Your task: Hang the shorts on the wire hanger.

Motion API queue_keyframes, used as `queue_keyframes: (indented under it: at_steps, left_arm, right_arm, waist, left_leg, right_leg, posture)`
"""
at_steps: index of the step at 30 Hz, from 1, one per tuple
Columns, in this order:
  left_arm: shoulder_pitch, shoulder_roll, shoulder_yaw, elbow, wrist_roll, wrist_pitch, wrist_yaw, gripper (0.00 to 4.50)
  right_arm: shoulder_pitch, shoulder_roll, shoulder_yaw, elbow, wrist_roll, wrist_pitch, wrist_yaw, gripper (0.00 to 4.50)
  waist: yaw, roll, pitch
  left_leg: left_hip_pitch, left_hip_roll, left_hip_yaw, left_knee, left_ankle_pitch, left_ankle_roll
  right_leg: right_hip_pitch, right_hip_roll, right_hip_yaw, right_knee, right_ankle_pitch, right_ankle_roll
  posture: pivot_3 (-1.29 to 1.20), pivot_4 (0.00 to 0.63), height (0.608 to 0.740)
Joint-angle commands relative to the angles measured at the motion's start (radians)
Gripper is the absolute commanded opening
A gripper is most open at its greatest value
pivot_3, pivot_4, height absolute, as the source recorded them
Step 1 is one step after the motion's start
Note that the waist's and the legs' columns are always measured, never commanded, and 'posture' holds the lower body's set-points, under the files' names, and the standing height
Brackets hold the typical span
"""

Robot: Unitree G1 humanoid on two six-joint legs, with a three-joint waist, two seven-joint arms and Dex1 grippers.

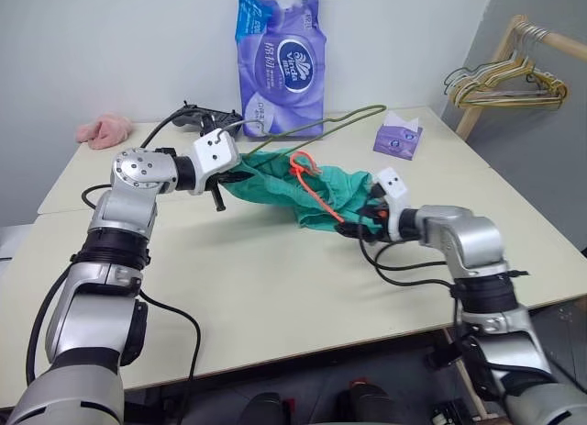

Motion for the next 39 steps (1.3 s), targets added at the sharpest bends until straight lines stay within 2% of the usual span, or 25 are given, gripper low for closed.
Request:
queue_keyframes:
  at_steps: [1, 4, 6, 8, 12, 20, 30, 35, 39]
  left_arm:
    - [-0.015, 0.027, 0.034, -0.049, -0.018, 0.005, 0.015, 0.06]
    - [-0.004, 0.034, 0.036, -0.064, -0.021, 0.013, 0.014, 0.06]
    - [0.001, 0.038, 0.035, -0.068, -0.023, 0.017, 0.015, 0.06]
    - [0.001, 0.04, 0.035, -0.07, -0.023, 0.021, 0.015, 0.06]
    - [-0.007, 0.041, 0.037, -0.062, -0.022, 0.021, 0.016, 0.06]
    - [-0.024, 0.036, 0.038, -0.049, -0.024, 0.023, 0.022, 0.06]
    - [-0.046, 0.042, 0.035, -0.026, -0.018, 0.018, 0.023, 0.06]
    - [-0.037, 0.048, 0.038, -0.027, -0.018, 0.016, 0.026, 0.06]
    - [-0.036, 0.044, 0.036, -0.029, -0.021, 0.019, 0.031, 0.06]
  right_arm:
    - [-0.073, 0.025, -0.07, 0.05, 0.04, -0.009, -0.089, 4.48]
    - [-0.075, -0.002, 0.001, 0.089, -0.004, -0.132, -0.124, 4.48]
    - [-0.061, -0.051, 0.121, 0.107, -0.094, -0.3, -0.13, 4.48]
    - [-0.055, -0.071, 0.173, 0.128, -0.132, -0.394, -0.141, 4.48]
    - [-0.032, -0.127, 0.316, 0.184, -0.288, -0.697, -0.199, 4.48]
    - [-0.04, -0.161, 0.458, 0.323, -0.496, -1.115, -0.319, 4.48]
    - [-0.072, -0.14, 0.546, 0.442, -0.651, -1.335, -0.35, 4.48]
    - [-0.038, -0.176, 0.539, 0.436, -0.671, -1.375, -0.333, 4.48]
    - [-0.045, -0.143, 0.507, 0.45, -0.651, -1.347, -0.357, 4.48]
  waist:
    - [0.002, 0.0, 0.0]
    - [0.008, -0.001, -0.001]
    - [0.008, -0.001, -0.001]
    - [0.006, -0.001, -0.001]
    - [0.0, -0.001, -0.001]
    - [0.0, -0.001, -0.001]
    - [0.0, -0.001, -0.001]
    - [0.004, -0.001, -0.001]
    - [0.001, -0.001, -0.001]
  left_leg:
    - [0.0, 0.0, 0.0, 0.0, 0.0, 0.0]
    - [0.0, -0.002, -0.001, 0.0, 0.0, 0.0]
    - [0.0, -0.004, -0.001, 0.0, 0.0, 0.0]
    - [0.0, -0.004, -0.001, 0.0, 0.0, 0.0]
    - [0.0, -0.003, 0.0, 0.0, 0.0, 0.0]
    - [0.001, -0.003, 0.0, -0.001, 0.0, 0.0]
    - [0.001, -0.003, 0.0, -0.001, 0.0, 0.0]
    - [0.001, -0.003, -0.001, -0.001, 0.0, 0.0]
    - [0.001, -0.003, -0.001, -0.001, 0.0, 0.0]
  right_leg:
    - [0.0, 0.0, 0.0, 0.0, 0.0, 0.0]
    - [0.001, 0.0, -0.001, 0.0, 0.0, 0.0]
    - [0.001, -0.001, -0.001, 0.0, 0.0, 0.0]
    - [0.001, -0.001, 0.0, -0.001, 0.0, 0.0]
    - [0.001, 0.0, 0.0, 0.0, 0.0, 0.0]
    - [0.001, 0.0, 0.0, -0.001, 0.0, 0.0]
    - [0.001, 0.001, 0.0, -0.001, -0.001, -0.001]
    - [0.001, 0.001, 0.0, -0.001, -0.001, -0.001]
    - [0.001, 0.001, 0.0, -0.001, -0.002, -0.002]
  posture:
    - [0.14, 0.014, 0.74]
    - [0.14, 0.014, 0.74]
    - [0.15, 0.015, 0.74]
    - [0.15, 0.015, 0.74]
    - [0.15, 0.016, 0.74]
    - [0.15, 0.02, 0.74]
    - [0.17, 0.022, 0.74]
    - [0.17, 0.023, 0.74]
    - [0.17, 0.023, 0.74]
